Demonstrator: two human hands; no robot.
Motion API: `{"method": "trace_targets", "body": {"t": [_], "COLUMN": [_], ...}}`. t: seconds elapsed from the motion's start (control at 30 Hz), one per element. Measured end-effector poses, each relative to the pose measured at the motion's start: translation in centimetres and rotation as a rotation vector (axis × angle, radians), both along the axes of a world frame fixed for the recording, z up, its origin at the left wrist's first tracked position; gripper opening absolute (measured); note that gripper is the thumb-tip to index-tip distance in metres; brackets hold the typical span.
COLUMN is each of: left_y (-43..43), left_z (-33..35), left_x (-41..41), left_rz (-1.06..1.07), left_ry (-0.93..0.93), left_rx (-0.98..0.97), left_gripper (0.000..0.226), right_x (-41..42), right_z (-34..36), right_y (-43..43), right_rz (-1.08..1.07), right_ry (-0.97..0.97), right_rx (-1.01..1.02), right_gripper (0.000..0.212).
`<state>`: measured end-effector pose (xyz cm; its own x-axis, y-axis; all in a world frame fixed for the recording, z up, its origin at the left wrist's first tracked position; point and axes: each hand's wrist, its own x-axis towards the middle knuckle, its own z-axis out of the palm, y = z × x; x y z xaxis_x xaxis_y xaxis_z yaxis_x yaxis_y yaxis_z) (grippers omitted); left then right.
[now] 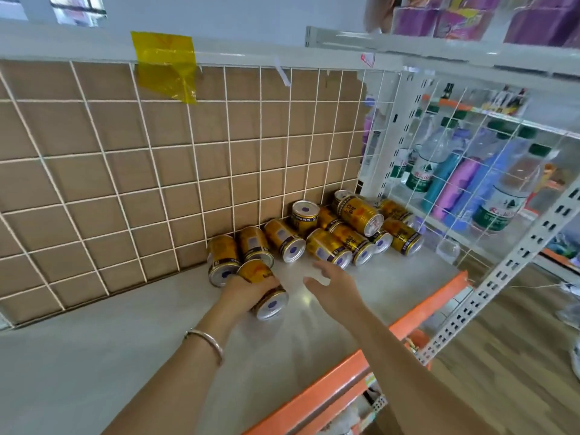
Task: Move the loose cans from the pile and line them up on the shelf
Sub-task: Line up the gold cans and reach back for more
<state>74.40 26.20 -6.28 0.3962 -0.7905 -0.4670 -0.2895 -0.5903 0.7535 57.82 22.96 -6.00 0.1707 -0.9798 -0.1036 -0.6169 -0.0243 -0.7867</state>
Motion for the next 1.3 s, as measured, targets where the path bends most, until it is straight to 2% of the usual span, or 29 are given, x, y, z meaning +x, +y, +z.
{"method": "trace_targets", "body": {"t": [0.1,0.2,0.33,0.47,0.53,0.63,0.7,0.77,0.83,0.87,0.97,1.03,1.1,1.2,1.3], "left_y": [0.5,0.8,0.7,0.5,0.7,0.7,0.5,0.3,0.1,0.1,-0.2,-0.3,-0.2,0.0,0.4], "left_z": [-0.2,0.5,0.9,0.1,0.1,-0.1,0.0,0.2,0.4,0.5,0.3,0.0,-0.2,-0.2,-0.2], "left_x": [1.4,2.7,2.2,1.2,1.6,2.2,2.3,2.0,1.6,1.4,0.8,0.4,0.1,-0.1,-0.3], "left_rz": [-0.152,-0.230,-0.158,-0.068,-0.067,-0.124,-0.146,-0.144,-0.134,-0.127,-0.094,-0.087,-0.091,-0.070,0.010], "left_ry": [-0.054,-0.140,-0.120,-0.102,-0.099,-0.090,-0.079,-0.072,-0.067,-0.071,-0.120,-0.154,-0.182,-0.183,-0.064], "left_rx": [0.086,0.184,0.181,0.121,0.147,0.223,0.240,0.236,0.218,0.214,0.215,0.217,0.205,0.178,0.129], "left_gripper": [0.041,0.052,0.048,0.039,0.042,0.050,0.051,0.045,0.031,0.026,0.030,0.041,0.048,0.040,0.042], "right_x": [-0.9,-1.0,-0.7,-1.0,-1.5,-2.5,-3.1,-3.2,-2.8,-2.6,-1.9,-1.5,-1.3,-1.6,-2.8], "right_z": [0.2,0.4,0.3,-0.2,0.5,2.1,2.5,2.3,1.9,1.8,1.1,-0.3,-1.2,-1.0,-0.2], "right_y": [-2.9,-5.5,-6.8,-7.6,-8.5,-9.1,-9.0,-9.3,-9.8,-9.8,-9.1,-8.3,-8.1,-8.6,-8.5], "right_rz": [-0.034,-0.008,0.083,0.094,0.134,0.217,0.266,0.296,0.260,0.243,0.333,0.410,0.383,0.312,0.310], "right_ry": [0.110,0.381,0.654,0.815,0.736,0.355,0.242,0.296,0.413,0.406,0.313,0.420,0.457,0.334,-0.070], "right_rx": [-0.098,-0.164,-0.119,-0.264,-0.170,0.329,0.467,0.376,0.137,0.063,0.145,0.118,0.063,0.201,0.505], "right_gripper": [0.044,0.051,0.069,0.071,0.063,0.045,0.029,0.025,0.033,0.035,0.056,0.083,0.095,0.077,0.041]}}
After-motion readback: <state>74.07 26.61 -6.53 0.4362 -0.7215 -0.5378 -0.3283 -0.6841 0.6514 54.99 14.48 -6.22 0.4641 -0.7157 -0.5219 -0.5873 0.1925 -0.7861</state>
